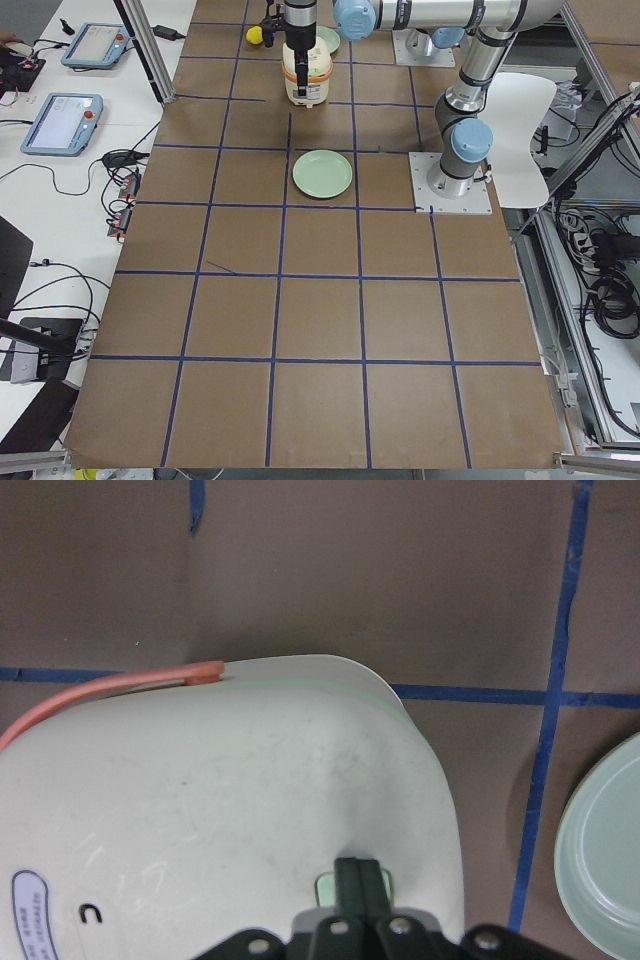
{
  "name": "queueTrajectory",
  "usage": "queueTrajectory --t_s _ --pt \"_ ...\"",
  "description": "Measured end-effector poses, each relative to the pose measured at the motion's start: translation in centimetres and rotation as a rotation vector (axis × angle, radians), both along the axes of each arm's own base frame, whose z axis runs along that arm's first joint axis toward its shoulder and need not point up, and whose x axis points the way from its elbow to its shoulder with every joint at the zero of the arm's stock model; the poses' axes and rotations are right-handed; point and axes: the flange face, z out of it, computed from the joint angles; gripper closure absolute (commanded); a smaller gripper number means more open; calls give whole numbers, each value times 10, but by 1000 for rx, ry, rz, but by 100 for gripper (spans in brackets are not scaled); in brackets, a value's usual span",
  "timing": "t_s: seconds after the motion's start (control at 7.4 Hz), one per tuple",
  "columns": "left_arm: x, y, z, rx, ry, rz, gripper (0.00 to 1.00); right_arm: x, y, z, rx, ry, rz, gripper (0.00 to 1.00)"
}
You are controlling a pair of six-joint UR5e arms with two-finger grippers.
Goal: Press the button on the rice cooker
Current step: 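Press down on the green button with the closed right gripper, then lift the right gripper away as the cooker lid springs open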
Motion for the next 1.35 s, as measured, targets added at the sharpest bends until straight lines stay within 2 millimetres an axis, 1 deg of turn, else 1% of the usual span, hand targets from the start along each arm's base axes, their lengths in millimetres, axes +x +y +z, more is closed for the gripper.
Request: queueTrajectory --t_s 0.27,0.41,0.95,1.08,1.35 --pt "0 0 0 0 0 0 0 -1 3 6 -5 0 -2 100" --pt "0 0 0 0 0 0 0 -1 4 6 -3 0 -2 100" --pt "0 0 0 0 0 0 0 -3 10 -7 14 0 -1 100" --pt "0 0 0 0 0 0 0 -3 10 -9 15 0 -1 100" --pt "0 0 0 0 0 0 0 -3 7 -3 5 1 -3 98"
